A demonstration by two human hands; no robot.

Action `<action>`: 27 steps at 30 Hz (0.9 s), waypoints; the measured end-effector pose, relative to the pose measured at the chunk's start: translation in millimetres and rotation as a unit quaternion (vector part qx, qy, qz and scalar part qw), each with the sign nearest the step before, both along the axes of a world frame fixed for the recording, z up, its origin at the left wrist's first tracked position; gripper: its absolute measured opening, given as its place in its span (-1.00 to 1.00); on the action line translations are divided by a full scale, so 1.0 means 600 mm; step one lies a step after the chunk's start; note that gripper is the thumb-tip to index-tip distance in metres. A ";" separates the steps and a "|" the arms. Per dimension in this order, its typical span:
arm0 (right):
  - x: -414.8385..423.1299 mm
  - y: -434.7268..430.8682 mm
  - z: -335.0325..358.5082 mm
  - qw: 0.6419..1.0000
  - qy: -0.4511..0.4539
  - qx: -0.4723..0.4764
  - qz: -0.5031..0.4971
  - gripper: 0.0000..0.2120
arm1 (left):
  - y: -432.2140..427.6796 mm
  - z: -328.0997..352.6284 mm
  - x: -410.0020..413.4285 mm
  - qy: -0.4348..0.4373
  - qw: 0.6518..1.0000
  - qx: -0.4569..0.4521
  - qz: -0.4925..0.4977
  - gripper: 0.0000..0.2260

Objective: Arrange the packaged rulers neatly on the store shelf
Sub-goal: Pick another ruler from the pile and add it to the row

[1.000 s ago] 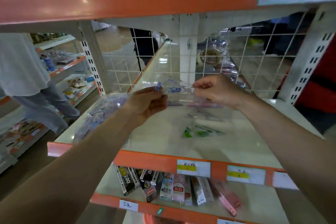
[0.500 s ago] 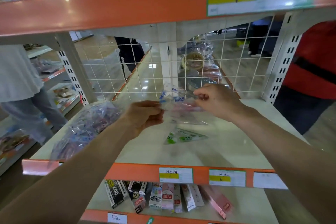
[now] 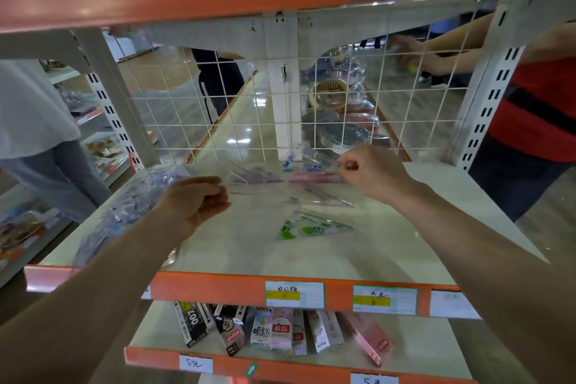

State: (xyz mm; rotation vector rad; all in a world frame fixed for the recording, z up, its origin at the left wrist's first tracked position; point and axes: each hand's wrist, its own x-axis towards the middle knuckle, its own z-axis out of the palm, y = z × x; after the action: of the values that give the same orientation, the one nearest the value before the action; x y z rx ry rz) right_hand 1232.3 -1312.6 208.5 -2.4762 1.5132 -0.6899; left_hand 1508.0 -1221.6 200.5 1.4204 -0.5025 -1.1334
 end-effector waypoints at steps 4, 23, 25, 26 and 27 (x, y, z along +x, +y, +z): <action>-0.006 -0.010 -0.026 0.999 0.035 0.036 -0.017 -0.83 | -0.001 -0.004 0.007 0.008 1.000 -0.001 0.011 -0.81; 0.002 -0.012 -0.062 0.986 0.040 0.158 -0.045 -0.82 | -0.011 -0.025 0.021 0.038 0.999 0.003 0.025 -0.78; 0.004 -0.010 -0.062 0.985 0.046 0.159 -0.046 -0.82 | -0.010 -0.024 0.020 0.035 0.999 0.005 0.021 -0.79; 0.005 -0.010 -0.061 0.985 0.047 0.161 -0.046 -0.82 | -0.009 -0.024 0.019 0.034 0.999 0.005 0.019 -0.79; 0.006 -0.009 -0.061 0.985 0.047 0.162 -0.046 -0.82 | -0.008 -0.023 0.019 0.034 0.999 0.005 0.019 -0.79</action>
State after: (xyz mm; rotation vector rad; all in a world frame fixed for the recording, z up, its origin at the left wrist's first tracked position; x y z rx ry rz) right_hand 1235.9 -1317.9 171.9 -2.2341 1.6317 -0.3119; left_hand 1519.2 -1226.6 186.5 1.3897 -0.4214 -1.1517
